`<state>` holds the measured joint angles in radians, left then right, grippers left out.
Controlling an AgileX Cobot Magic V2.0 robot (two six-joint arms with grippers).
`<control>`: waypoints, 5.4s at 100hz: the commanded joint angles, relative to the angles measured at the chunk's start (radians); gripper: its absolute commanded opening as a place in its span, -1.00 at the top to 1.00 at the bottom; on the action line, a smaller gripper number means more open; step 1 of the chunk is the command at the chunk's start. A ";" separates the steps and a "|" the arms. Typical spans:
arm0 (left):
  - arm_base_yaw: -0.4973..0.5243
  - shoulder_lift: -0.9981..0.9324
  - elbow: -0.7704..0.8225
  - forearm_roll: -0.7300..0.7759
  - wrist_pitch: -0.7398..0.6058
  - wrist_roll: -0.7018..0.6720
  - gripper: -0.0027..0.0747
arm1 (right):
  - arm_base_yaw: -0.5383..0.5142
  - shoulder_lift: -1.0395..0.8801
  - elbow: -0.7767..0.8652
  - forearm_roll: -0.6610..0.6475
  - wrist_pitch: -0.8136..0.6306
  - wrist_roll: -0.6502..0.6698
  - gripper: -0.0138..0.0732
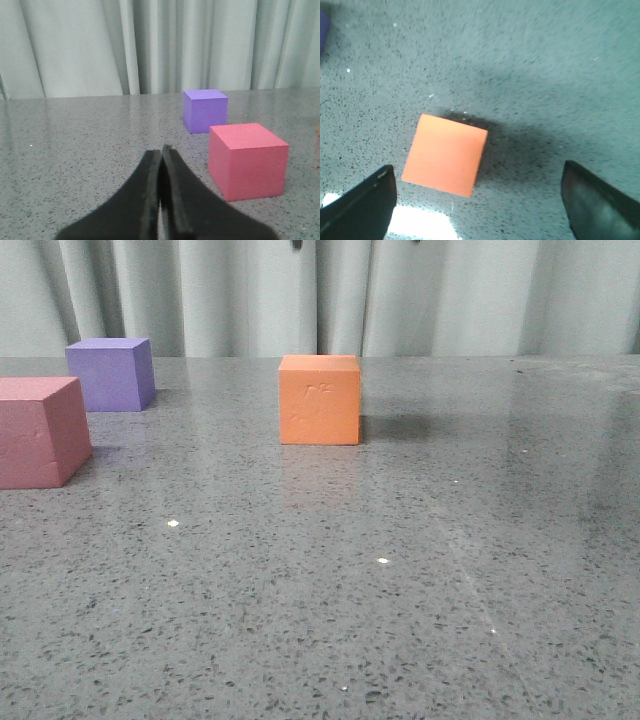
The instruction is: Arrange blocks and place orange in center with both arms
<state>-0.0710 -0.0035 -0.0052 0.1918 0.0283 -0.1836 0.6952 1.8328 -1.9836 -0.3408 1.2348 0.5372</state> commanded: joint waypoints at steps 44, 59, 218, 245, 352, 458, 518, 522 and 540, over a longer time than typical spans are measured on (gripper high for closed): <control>0.001 -0.033 0.055 -0.006 -0.083 -0.002 0.98 | -0.212 -0.302 0.278 -0.042 -0.052 -0.087 -0.82; 0.001 -0.033 0.055 -0.006 -0.083 -0.002 0.98 | -0.292 -0.427 0.458 0.000 -0.132 -0.098 -0.82; 0.001 -0.033 0.055 -0.006 -0.083 -0.002 0.98 | -0.412 -1.435 1.302 0.176 0.067 -0.258 -0.82; 0.001 -0.033 0.055 -0.006 -0.083 -0.002 0.98 | -0.412 -1.435 1.302 0.210 0.066 -0.258 -0.82; 0.001 -0.033 0.055 -0.006 -0.085 -0.002 0.98 | -0.412 -1.435 1.302 0.228 0.077 -0.258 0.84; 0.001 0.708 -0.816 -0.366 0.534 -0.007 0.98 | -0.412 -1.435 1.302 0.226 0.029 -0.258 0.84; 0.001 1.153 -1.184 -0.368 0.816 0.003 0.98 | -0.412 -1.435 1.302 0.226 0.028 -0.258 0.84; 0.001 1.153 -1.184 -0.368 0.814 0.003 0.98 | -0.412 -1.435 1.302 0.226 0.028 -0.258 0.84; 0.001 1.153 -1.184 -0.366 0.813 0.003 0.98 | -0.412 -1.435 1.302 0.226 0.016 -0.258 0.84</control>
<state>-0.0710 1.1653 -1.1530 -0.1589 0.8934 -0.1836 0.2890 0.3909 -0.6583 -0.1056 1.2603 0.2883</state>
